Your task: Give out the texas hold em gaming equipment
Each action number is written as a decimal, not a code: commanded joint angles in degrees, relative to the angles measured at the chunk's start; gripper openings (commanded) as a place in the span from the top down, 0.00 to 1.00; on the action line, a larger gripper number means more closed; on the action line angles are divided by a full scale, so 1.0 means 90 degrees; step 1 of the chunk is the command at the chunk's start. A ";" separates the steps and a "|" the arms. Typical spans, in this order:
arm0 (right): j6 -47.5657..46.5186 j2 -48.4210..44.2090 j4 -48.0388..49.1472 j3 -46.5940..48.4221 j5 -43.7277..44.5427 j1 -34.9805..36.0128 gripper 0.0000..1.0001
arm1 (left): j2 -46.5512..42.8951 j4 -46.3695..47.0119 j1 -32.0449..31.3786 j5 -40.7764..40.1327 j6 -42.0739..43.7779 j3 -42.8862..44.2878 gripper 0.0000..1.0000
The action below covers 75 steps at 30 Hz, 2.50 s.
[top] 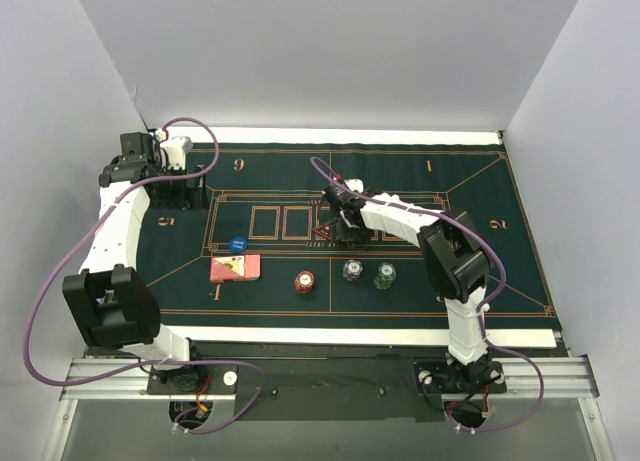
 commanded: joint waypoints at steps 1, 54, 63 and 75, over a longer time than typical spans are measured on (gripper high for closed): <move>-0.0022 0.0520 -0.0093 0.0462 0.0202 -0.0277 0.55 | -0.0198 -0.0062 0.0057 -0.0030 0.0004 0.0344 0.04; -0.0979 0.1282 -0.0688 0.2552 0.0104 0.0514 0.25 | -0.0794 -0.0365 0.0302 0.0116 0.0024 0.0042 0.04; -0.0911 0.1175 -0.0777 0.2075 0.0524 0.0299 0.34 | -0.0677 -0.0199 0.0311 -0.0031 0.0092 -0.0222 0.04; -0.0024 -0.0026 -0.0581 0.0190 0.1283 -0.0852 0.56 | -0.0706 -0.0238 0.0331 -0.0118 0.0258 -0.0115 0.04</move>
